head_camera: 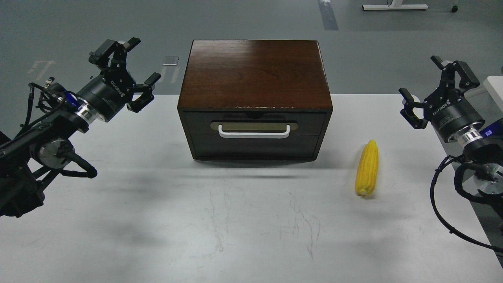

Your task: Put corn in drawer with both arms

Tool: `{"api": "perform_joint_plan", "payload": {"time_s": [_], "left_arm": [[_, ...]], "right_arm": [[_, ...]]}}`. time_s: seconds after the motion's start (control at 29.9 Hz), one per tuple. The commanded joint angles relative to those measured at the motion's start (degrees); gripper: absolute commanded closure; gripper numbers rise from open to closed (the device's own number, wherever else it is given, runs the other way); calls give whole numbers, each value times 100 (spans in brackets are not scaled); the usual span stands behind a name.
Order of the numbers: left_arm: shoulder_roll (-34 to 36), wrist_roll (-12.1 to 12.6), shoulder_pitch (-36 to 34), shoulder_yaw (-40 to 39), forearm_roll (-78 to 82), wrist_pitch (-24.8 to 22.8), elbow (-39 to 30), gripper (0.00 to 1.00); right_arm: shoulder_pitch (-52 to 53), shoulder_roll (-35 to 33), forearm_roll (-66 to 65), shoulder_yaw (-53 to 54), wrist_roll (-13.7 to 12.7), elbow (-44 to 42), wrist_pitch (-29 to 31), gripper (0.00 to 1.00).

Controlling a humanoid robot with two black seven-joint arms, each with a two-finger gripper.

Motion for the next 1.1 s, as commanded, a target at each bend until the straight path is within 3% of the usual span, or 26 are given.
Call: {"api": "perform_joint_plan", "payload": {"time_s": [0.0,0.17,0.43,0.6,0.67,0.84,0.97,1.07], "left_arm": [[46,-9,1,-13,3,0,-4,1],[274,8,-113,-13,11,0,5,1],[854,0,-1026,75,352,0,-47,1],[1109,-123,-1712,75,1899,0,-1030,1],[1232,-164,-1879,66,2810,0,-1872,1],[1189,-164,-2134,75,4988,0,-3200,1],[943,-164,-2284,119,6577,0,-3625,1],[372,-164,-2731,671,7735,0,-3669,1]], "right_arm": [[0,28,-8,5,2,-3,0,0],[9,19,-8,5,11,-3,-9,0],[35,-51,-8,23,11,-3,-9,0],[115,-112,-16,76,11,-81,-9,0],[123,-112,-16,172,11,-143,-9,0],[123,-209,-16,190,11,-143,-9,0],[115,-244,-16,190,11,-143,-9,0],[106,-262,-16,208,11,-143,-9,0]]}}
